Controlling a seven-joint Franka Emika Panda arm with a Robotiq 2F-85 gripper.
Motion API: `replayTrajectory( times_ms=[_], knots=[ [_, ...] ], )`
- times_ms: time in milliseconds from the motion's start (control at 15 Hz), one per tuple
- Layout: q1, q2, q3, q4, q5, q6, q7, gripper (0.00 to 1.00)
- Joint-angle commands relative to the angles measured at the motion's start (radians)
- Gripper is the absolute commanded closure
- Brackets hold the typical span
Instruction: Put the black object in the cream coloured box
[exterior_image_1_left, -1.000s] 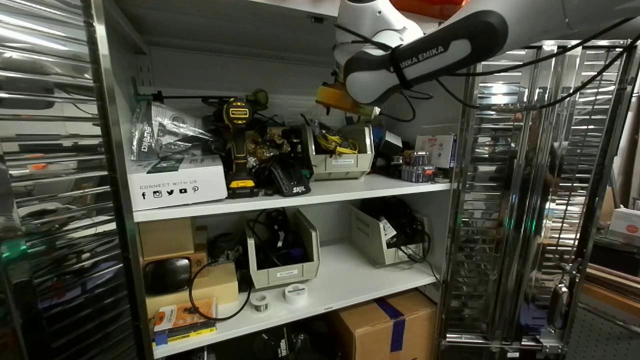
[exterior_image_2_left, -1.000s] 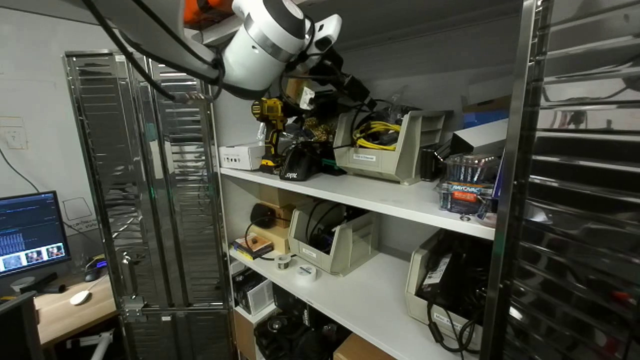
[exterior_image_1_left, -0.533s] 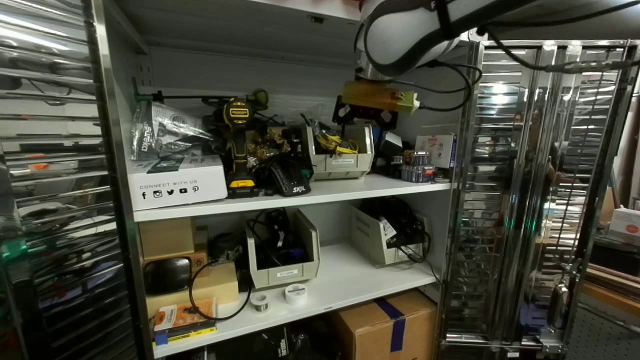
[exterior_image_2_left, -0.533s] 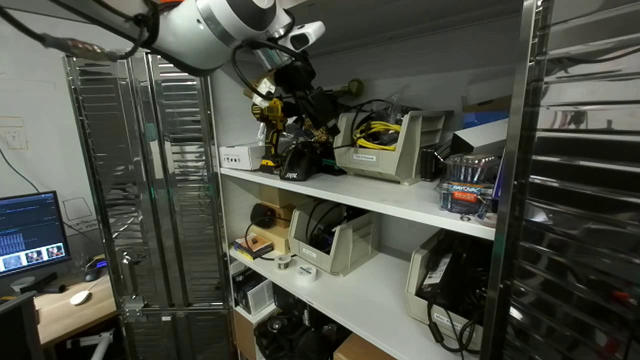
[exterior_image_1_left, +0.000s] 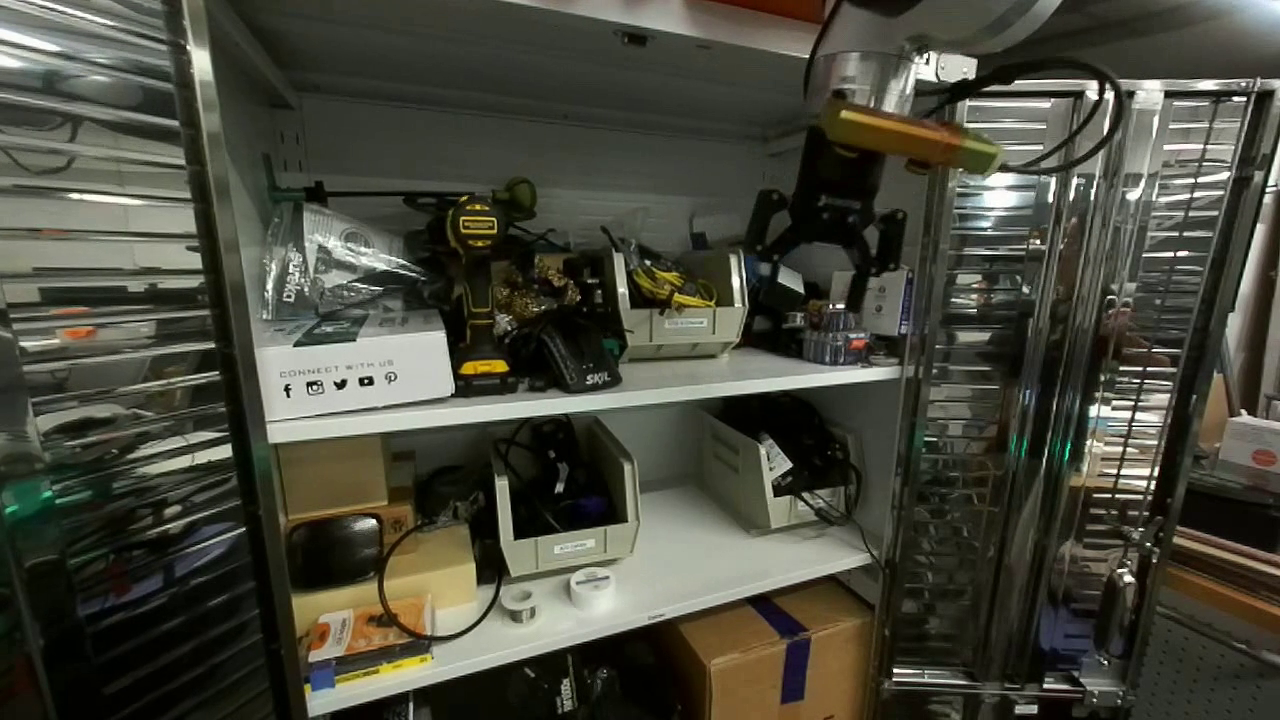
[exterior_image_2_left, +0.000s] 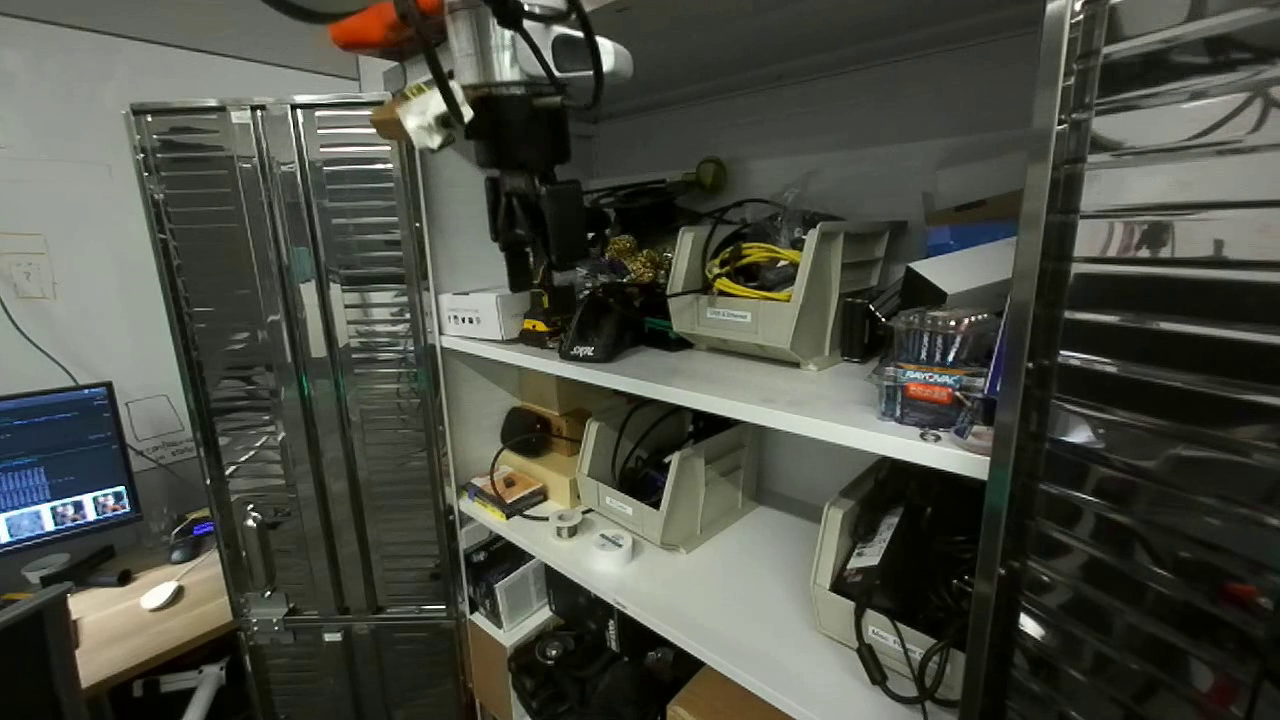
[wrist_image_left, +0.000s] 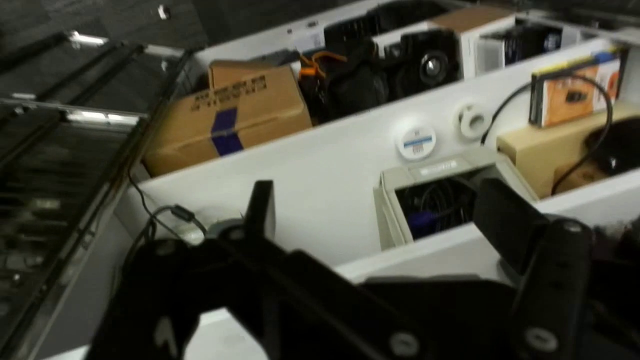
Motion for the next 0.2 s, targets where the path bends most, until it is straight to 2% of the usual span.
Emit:
replayTrajectory(
  times_ms=[0, 67, 133],
  knots=[
    [-0.032, -0.048, -0.036, 0.061, 0.041, -0.282, -0.182, 0.00],
    [-0.028, -0.035, -0.008, 0.017, 0.017, -0.171, -0.093, 0.00],
    [-0.035, -0.047, -0.018, 0.028, 0.019, -0.227, -0.131, 0.00]
  ],
)
